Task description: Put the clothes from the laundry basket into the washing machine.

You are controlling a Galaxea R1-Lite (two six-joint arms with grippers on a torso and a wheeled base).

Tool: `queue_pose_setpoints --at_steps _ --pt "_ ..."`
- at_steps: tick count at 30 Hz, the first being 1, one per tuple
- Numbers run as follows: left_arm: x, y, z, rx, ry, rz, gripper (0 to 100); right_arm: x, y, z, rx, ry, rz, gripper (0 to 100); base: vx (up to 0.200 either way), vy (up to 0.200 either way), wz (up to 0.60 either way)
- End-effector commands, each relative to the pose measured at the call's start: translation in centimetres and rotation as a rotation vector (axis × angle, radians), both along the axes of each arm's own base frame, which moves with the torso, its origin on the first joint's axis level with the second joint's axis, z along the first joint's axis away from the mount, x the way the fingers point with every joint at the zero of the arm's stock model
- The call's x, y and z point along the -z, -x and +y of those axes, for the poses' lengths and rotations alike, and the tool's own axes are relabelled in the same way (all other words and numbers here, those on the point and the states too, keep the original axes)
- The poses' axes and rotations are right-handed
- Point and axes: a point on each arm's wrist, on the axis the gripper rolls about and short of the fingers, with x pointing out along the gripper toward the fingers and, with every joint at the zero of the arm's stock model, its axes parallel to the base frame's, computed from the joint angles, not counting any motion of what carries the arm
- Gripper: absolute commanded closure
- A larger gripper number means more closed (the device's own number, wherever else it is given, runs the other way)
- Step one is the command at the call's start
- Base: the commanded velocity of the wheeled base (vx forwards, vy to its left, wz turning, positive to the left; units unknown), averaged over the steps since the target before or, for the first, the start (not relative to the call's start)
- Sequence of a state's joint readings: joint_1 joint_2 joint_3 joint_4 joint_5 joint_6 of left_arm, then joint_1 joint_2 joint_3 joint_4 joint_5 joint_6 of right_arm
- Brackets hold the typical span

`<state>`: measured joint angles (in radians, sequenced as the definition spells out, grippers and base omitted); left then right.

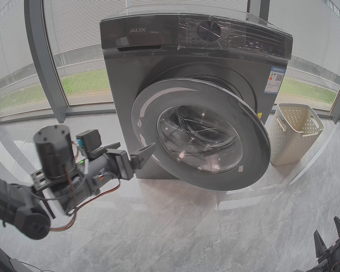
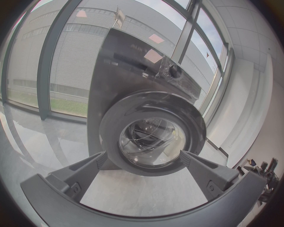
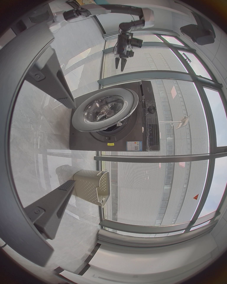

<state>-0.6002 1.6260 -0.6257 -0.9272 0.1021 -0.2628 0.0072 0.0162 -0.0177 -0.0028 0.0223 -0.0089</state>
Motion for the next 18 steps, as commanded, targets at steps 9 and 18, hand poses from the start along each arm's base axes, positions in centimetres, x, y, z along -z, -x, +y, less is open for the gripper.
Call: queue_pose_setpoints --at_steps 9,18 --pt "3.6 17.6 13.2 -0.162 -0.193 -0.239 0 0.5 0.0 0.0 0.002 -0.003 0.001 0 0.000 0.000 0.00" --pt "5.1 21.2 15.4 -0.461 -0.201 -0.284 0 0.5 0.0 0.0 -0.009 0.006 -0.001 0 0.000 0.000 0.00"
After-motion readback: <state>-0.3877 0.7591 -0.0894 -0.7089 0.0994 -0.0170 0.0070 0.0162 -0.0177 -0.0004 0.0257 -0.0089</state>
